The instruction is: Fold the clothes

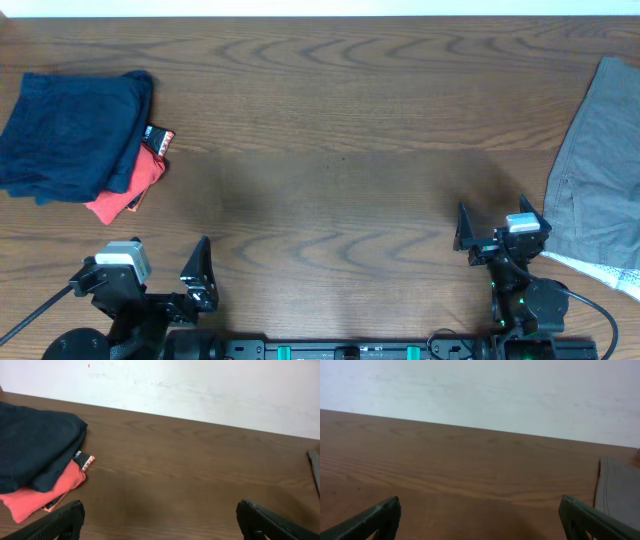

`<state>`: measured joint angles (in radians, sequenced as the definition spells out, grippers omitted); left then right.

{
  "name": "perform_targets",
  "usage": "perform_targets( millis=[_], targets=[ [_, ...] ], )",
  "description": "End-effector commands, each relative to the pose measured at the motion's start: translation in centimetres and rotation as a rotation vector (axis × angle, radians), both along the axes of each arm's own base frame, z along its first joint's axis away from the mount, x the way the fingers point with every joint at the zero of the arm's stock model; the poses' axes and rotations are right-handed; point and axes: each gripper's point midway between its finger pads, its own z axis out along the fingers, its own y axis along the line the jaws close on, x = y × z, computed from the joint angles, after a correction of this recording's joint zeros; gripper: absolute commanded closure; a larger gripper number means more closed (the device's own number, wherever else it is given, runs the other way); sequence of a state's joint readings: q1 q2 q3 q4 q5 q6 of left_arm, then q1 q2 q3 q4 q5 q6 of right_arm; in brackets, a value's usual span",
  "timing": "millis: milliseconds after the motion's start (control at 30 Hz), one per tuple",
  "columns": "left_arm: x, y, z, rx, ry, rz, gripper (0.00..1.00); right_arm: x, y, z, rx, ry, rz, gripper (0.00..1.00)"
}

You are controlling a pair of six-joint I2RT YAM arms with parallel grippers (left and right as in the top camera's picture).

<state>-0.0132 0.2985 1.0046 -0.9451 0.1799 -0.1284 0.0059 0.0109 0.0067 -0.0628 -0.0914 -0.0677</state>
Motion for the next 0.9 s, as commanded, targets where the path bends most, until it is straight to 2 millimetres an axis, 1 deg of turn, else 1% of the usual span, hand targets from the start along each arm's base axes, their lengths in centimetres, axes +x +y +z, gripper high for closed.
perform_targets(
  millis=[0,100,267,300,367,500,600,733,867],
  targets=[
    [-0.1,0.6,-1.2,0.045,0.041,0.024,0.02,0.0,0.2,0.0,-0.012,-0.001,0.011,0.01],
    [0.1,1.6,-3.1,0.067,0.098,0.074,0.02,0.0,0.2,0.0,-0.012,-0.001,0.011,0.01],
    [1.8,2.7,-8.7,0.104,0.221,0.128,0.02,0.0,0.2,0.0,-0.012,-0.001,0.011,0.01],
    [2.3,2.7,-9.7,0.113,0.23,0.126,0.02,0.0,0.2,0.0,-0.012,-0.001,0.011,0.01],
    [3.3,2.7,-11.2,0.112,0.218,0.128,0.02,0.0,0.2,0.0,-0.012,-0.002,0.011,0.01],
    [4.8,2.7,-12.8,0.105,0.131,0.132,0.02,0.0,0.2,0.0,-0.012,-0.001,0.011,0.01],
    [5.4,2.7,-13.5,0.1,0.06,0.136,0.02,0.0,0.2,0.0,-0.012,-0.001,0.011,0.01],
    [6.1,2.7,-13.9,0.119,-0.027,0.131,0.02,0.0,0.2,0.0,-0.012,-0.002,0.011,0.01],
    [7.4,2.7,-14.1,0.125,-0.116,0.133,0.02,0.0,0.2,0.0,-0.012,-0.001,0.011,0.01]
  ],
)
